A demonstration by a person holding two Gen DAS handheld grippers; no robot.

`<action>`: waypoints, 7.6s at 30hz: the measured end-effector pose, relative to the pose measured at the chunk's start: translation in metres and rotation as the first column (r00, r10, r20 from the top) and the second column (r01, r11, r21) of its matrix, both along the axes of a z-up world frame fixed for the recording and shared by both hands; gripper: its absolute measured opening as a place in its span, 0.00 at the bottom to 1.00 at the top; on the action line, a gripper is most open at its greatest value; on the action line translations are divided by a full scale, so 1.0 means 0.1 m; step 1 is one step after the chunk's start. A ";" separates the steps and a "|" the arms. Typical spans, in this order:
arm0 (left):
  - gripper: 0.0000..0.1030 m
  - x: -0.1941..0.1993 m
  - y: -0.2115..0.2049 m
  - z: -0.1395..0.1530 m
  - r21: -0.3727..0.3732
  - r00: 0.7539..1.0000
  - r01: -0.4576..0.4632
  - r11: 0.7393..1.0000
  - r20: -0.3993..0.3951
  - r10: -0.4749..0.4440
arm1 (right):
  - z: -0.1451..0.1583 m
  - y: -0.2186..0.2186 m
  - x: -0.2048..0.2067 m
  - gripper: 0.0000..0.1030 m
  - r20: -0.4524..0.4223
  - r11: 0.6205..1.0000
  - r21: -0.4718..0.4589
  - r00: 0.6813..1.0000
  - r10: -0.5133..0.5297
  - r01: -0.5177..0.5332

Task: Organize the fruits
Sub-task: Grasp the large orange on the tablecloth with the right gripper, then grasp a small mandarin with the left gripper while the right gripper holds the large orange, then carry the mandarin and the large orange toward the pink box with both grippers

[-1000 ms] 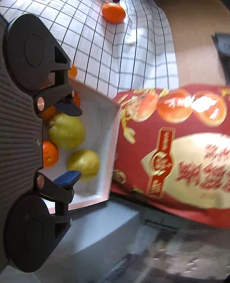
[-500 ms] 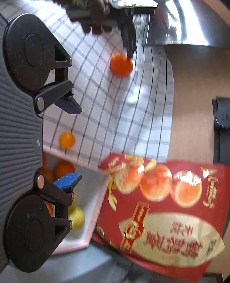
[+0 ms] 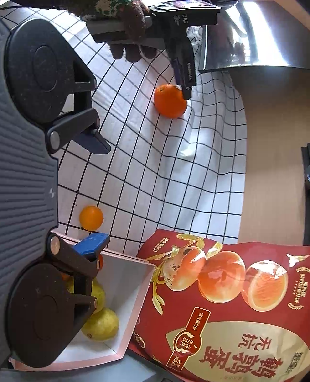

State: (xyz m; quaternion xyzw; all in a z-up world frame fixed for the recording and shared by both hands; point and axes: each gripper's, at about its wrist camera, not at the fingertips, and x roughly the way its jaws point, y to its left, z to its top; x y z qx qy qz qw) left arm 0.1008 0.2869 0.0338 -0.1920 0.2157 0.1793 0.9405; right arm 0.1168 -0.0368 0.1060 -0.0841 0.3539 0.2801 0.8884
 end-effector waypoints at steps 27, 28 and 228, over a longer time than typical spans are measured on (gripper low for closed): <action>0.47 -1.60 -0.16 -0.05 -0.135 0.935 -0.102 0.986 0.325 0.141 | -0.12 1.30 0.15 0.80 0.116 0.975 0.215 0.993 0.037 -0.061; 0.47 -1.59 -0.17 -0.04 -0.132 0.938 -0.095 0.987 0.320 0.133 | -0.19 1.42 0.27 0.80 0.099 0.981 0.193 0.995 0.012 -0.031; 0.38 -1.19 -3.22 -0.16 0.174 0.680 0.733 0.657 -0.188 -0.709 | -0.87 -1.66 -1.36 0.79 -0.016 0.996 0.045 0.997 0.080 -0.079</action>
